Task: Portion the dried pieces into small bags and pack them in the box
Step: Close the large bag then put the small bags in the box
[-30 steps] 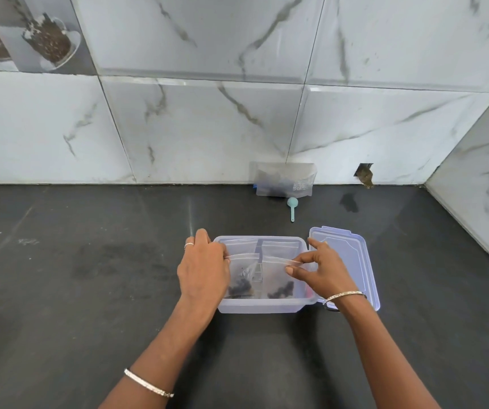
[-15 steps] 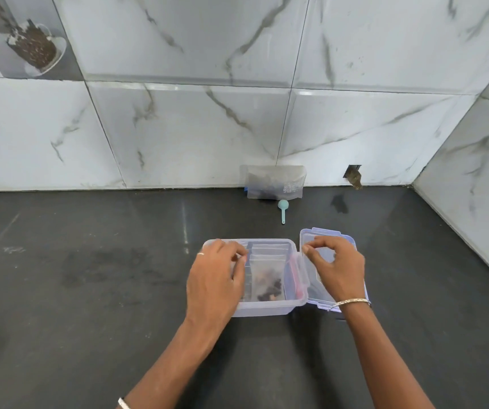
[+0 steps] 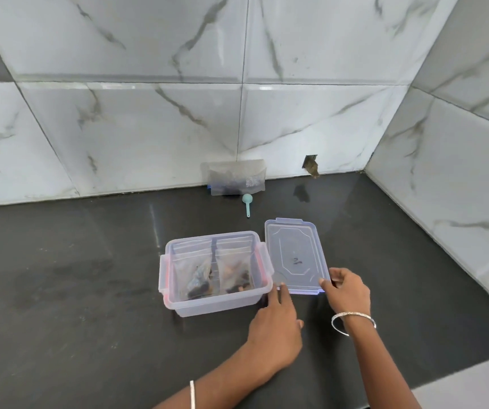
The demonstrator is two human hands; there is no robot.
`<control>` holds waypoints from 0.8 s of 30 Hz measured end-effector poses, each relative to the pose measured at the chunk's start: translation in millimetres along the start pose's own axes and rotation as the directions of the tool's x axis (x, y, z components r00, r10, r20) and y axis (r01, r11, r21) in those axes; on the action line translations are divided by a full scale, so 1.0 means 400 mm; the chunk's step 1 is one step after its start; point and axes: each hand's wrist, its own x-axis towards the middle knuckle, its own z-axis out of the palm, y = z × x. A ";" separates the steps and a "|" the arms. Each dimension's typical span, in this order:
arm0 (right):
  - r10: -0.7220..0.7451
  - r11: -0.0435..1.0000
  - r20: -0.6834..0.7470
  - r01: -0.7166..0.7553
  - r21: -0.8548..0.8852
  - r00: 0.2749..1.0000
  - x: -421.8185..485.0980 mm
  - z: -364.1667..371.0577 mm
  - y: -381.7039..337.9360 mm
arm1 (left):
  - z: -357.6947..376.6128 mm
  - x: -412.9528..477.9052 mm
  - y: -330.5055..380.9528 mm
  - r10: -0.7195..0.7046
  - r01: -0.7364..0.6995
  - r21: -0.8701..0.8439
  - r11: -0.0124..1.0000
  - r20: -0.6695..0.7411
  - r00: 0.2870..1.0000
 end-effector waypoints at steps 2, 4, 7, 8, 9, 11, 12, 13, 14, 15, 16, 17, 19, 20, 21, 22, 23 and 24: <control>0.005 1.000 0.003 -0.005 -0.010 1.000 -0.002 0.007 0.003 | 0.005 0.013 0.010 -0.047 0.047 -0.001 0.999 0.012 0.999; 0.026 1.000 -0.003 -0.026 0.011 1.000 -0.002 0.011 0.001 | 0.006 0.024 0.014 -0.068 0.068 -0.002 0.998 0.003 0.998; 0.093 0.990 0.004 -0.093 0.102 0.996 0.000 0.019 -0.008 | 0.010 0.033 0.011 -0.075 0.076 0.035 0.997 -0.009 0.997; 0.126 0.980 0.005 -0.126 0.152 0.992 0.002 0.021 -0.011 | 0.012 0.032 0.008 -0.074 0.074 0.045 0.996 -0.008 0.997; 0.164 0.965 0.007 -0.162 0.207 0.986 0.003 0.022 -0.014 | 0.013 0.032 0.005 -0.073 0.073 0.051 0.996 -0.005 0.997; 0.227 0.929 0.024 -0.223 0.296 0.974 0.010 0.025 -0.014 | 0.013 0.030 -0.003 -0.072 0.072 0.060 0.996 0.000 0.997; 0.246 0.908 0.048 -0.248 0.337 0.968 0.013 0.023 -0.011 | 0.013 0.030 -0.006 -0.071 0.070 0.061 0.996 0.001 0.998; 0.252 0.887 0.078 -0.262 0.381 0.965 0.015 0.022 -0.012 | 0.010 0.030 -0.009 -0.069 0.068 0.059 0.996 0.002 0.998; 0.249 0.861 0.108 -0.271 0.431 0.963 0.017 0.022 -0.014 | 0.005 0.029 -0.012 -0.063 0.063 0.048 0.997 0.004 0.998; 0.246 0.829 0.131 -0.278 0.485 0.960 0.017 0.017 -0.020 | 0.000 0.027 -0.014 -0.049 0.049 0.028 0.998 0.009 0.999; 0.234 0.794 0.147 -0.276 0.541 0.961 0.016 0.013 -0.031 | -0.008 0.023 -0.016 -0.030 0.030 -0.005 1.000 0.013 0.999; 0.218 0.761 0.150 -0.265 0.592 0.964 0.012 0.005 -0.044 | -0.017 0.016 -0.017 -0.007 0.007 -0.044 0.999 0.017 1.000; 0.174 0.726 0.120 -0.210 0.655 0.977 0.004 -0.015 -0.074 | -0.035 -0.003 -0.020 0.050 -0.049 -0.129 0.990 0.004 0.999; 0.145 0.730 0.080 -0.161 0.664 0.986 0.000 -0.024 -0.084 | -0.041 -0.014 -0.023 0.071 -0.071 -0.182 0.981 -0.003 0.997; 0.105 0.752 0.026 -0.096 0.652 0.994 -0.004 -0.029 -0.096 | -0.052 -0.025 -0.031 0.079 -0.080 -0.245 0.966 -0.012 0.997; 0.059 0.784 -0.040 -0.022 0.620 0.997 -0.010 -0.037 -0.108 | -0.061 -0.035 -0.039 0.082 -0.084 -0.312 0.946 -0.021 0.996; 0.001 0.821 -0.108 0.061 0.567 0.994 -0.017 -0.043 -0.124 | -0.072 -0.043 -0.050 0.084 -0.089 -0.382 0.920 -0.031 0.996; -0.067 0.848 -0.170 0.146 0.509 0.983 -0.028 -0.048 -0.145 | -0.087 -0.052 -0.063 0.086 -0.095 -0.453 0.886 -0.040 0.995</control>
